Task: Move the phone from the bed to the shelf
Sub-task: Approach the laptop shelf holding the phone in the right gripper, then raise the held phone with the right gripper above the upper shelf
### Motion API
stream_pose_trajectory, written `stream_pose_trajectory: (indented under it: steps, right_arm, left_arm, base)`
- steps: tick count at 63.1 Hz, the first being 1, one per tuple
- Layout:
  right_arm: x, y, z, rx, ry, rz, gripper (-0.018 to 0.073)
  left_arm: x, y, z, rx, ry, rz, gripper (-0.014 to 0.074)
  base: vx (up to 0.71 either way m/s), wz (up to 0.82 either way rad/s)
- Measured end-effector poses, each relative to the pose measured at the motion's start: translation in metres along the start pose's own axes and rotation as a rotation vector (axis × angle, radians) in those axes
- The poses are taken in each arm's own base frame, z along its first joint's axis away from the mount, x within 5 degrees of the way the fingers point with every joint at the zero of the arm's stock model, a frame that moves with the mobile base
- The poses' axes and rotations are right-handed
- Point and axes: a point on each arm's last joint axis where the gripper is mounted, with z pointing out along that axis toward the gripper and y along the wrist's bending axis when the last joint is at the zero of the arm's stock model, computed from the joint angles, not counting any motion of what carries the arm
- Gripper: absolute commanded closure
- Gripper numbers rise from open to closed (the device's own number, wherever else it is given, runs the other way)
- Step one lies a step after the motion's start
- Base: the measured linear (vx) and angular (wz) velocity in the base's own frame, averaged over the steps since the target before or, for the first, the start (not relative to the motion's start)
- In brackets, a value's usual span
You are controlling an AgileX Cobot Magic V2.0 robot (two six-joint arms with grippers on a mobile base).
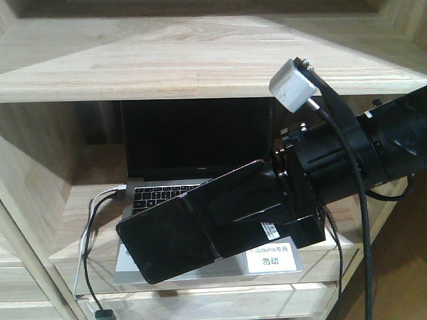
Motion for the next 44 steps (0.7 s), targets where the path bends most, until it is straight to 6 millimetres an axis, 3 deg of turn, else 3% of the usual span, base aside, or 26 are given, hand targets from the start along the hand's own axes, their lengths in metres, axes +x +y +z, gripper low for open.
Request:
stream_pose_trajectory:
  steps: [44]
  right_arm:
    - [0.0, 0.0, 0.0, 0.0, 0.0, 0.0, 0.0561]
  left_arm:
    - [0.0, 0.0, 0.0, 0.0, 0.0, 0.0, 0.0595]
  base:
    - [0.0, 0.0]
